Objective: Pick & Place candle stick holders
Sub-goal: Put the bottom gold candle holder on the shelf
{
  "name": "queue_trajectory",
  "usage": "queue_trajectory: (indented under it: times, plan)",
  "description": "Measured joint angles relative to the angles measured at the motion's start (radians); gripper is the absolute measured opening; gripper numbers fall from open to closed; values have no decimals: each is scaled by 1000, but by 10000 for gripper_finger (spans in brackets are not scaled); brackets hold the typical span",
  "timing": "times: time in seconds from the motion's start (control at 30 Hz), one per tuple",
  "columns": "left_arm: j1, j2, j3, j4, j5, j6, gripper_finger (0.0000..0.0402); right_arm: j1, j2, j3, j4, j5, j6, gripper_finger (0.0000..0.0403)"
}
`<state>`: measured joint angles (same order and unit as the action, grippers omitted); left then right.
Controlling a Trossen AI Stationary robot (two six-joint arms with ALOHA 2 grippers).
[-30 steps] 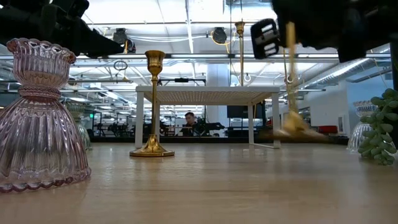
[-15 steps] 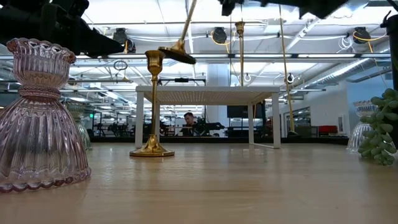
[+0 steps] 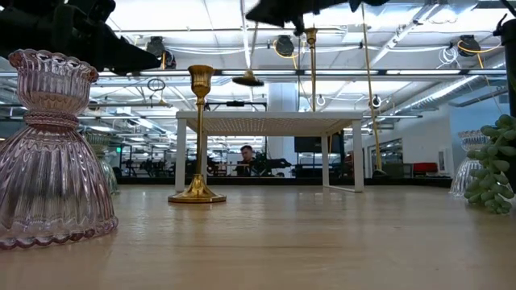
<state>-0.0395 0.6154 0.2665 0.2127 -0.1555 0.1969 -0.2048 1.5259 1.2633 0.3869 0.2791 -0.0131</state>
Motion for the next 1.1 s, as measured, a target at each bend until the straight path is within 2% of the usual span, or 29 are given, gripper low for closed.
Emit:
queue_trajectory:
  times: [0.2, 0.47, 0.87, 1.03, 1.1]
  plan:
    - [0, 0, 0, 0, 0, -16, 147, -58, 64, 0, 20, 20, 53, 7]
    - [0, 0, 0, -1, 0, -19, 147, -66, 156, 0, 47, 223, 31, 10]
    - [0, 0, 0, -9, 0, -23, 147, -86, 157, -1, 40, 224, 53, 15]
    - [0, 0, 0, -9, 1, -45, 147, -86, 157, -1, -3, 303, 48, 7]
    - [0, 0, 0, -10, 1, -46, 147, -89, 156, -1, -7, 303, 47, 8]
